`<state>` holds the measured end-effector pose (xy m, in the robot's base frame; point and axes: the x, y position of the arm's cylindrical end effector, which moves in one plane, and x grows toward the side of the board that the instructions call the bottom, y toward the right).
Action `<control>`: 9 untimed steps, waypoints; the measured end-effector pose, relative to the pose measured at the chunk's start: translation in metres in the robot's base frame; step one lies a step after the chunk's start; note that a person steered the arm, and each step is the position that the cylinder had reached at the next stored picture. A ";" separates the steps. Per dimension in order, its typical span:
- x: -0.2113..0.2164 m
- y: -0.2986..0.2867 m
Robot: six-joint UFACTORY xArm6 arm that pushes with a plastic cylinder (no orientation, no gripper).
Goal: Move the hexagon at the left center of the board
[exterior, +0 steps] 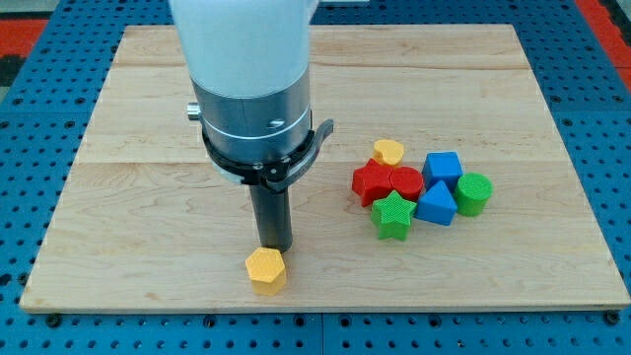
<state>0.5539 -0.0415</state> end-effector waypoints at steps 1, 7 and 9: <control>0.005 0.051; -0.023 -0.112; -0.141 -0.138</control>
<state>0.4133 -0.1792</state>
